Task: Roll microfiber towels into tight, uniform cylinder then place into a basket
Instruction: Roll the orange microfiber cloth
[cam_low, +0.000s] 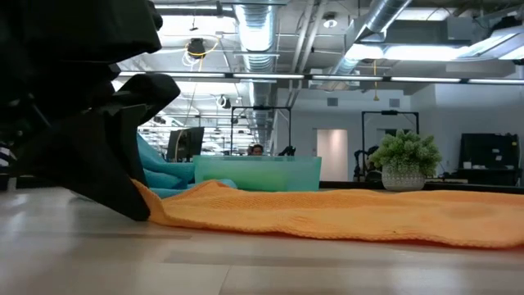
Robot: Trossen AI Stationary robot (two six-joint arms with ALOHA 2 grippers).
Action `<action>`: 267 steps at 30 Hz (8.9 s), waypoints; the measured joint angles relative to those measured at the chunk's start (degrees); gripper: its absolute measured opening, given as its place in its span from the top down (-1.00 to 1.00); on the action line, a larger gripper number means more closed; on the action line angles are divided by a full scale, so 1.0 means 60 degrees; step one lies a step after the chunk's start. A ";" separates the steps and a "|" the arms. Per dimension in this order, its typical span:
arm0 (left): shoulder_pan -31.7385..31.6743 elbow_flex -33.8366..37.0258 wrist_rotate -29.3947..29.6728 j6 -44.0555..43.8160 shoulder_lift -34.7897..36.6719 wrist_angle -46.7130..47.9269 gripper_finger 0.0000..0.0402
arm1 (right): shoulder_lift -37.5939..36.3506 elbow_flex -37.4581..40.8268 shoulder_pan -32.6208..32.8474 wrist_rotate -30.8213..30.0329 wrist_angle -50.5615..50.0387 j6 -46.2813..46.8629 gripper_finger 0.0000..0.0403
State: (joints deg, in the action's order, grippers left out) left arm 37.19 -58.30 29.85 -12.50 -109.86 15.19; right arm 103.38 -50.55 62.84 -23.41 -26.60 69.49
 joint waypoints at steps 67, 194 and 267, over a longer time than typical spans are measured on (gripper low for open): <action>-0.1670 -0.4889 0.1588 -0.5238 0.0018 0.7046 1.00 | 0.0166 -0.3156 -0.1257 0.2537 -0.5874 0.3137 0.95; -0.5585 -0.1534 -0.3656 0.2670 -0.0780 -0.1962 0.34 | 0.0141 -0.2914 -0.1616 -0.0355 -0.5485 0.2404 0.49; -0.3544 -0.1552 -0.3402 0.2706 -0.0627 -0.2011 0.34 | 0.1310 -0.2910 -0.1883 0.0985 -0.4738 0.3246 0.59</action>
State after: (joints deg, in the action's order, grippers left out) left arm 15.92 -67.61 9.44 3.74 -113.62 3.12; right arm 111.24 -68.01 51.54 -17.50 -55.03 88.97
